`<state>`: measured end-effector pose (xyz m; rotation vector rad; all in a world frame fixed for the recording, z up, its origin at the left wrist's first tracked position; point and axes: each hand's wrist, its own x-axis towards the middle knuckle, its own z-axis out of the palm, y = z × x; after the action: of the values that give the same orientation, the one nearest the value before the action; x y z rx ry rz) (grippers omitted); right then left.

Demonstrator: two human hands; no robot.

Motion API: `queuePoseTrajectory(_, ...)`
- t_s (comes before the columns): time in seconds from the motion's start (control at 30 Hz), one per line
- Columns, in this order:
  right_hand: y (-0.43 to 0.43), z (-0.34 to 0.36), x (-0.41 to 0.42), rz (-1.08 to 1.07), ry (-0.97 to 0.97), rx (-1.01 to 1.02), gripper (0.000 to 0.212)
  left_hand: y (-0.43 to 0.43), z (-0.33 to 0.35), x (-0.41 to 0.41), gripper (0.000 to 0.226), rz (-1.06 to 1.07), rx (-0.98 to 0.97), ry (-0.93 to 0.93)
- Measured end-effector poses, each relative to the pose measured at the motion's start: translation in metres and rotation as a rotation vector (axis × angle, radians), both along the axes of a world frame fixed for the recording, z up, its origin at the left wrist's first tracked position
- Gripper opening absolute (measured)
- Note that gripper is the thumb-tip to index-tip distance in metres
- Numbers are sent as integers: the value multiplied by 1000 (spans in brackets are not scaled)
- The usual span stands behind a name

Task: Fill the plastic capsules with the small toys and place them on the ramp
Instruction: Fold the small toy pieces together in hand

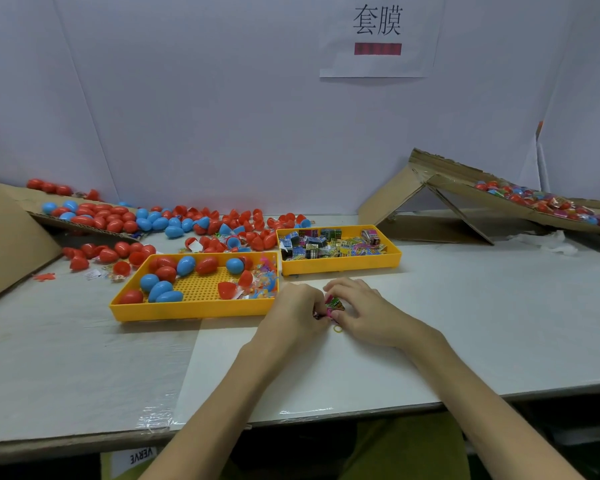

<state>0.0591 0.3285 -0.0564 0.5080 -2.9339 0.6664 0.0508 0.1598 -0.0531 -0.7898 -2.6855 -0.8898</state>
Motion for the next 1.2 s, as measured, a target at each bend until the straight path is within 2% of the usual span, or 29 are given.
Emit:
queuePoseTrajectory(0.3, 1, -2, 1, 5, 2, -23, 19, -5, -6, 5, 13, -34, 129, 7)
queuePoseTrajectory(0.37, 1, -3, 1, 20, 20, -96, 10, -6, -6, 5, 20, -30, 145, -2)
queuePoseTrajectory(0.5, 2, -2, 6, 11, -22, -293, 30, -5, -6, 3, 5, -37, 142, -10)
queuePoseTrajectory(0.63, 2, 0, 8, 20, 15, -396, 25, -5, -9, 4, 27, -32, 207, -85)
queuePoseTrajectory(0.77, 1, 2, 6, 5, 120, -472, 25, -5, -8, 3, 20, -20, 233, 13)
queuePoseTrajectory(0.9, 4, 3, 6, -11, 130, -485, 29, -4, -9, 2, 11, -24, 165, 85)
queuePoseTrajectory(1.03, 6, 3, 3, -78, 110, -566, 12, -3, -11, 3, 11, -26, 147, 67)
queuePoseTrajectory(1.2, 5, -1, 2, -135, 69, -552, 10, -3, -11, 3, 11, -13, 165, 62)
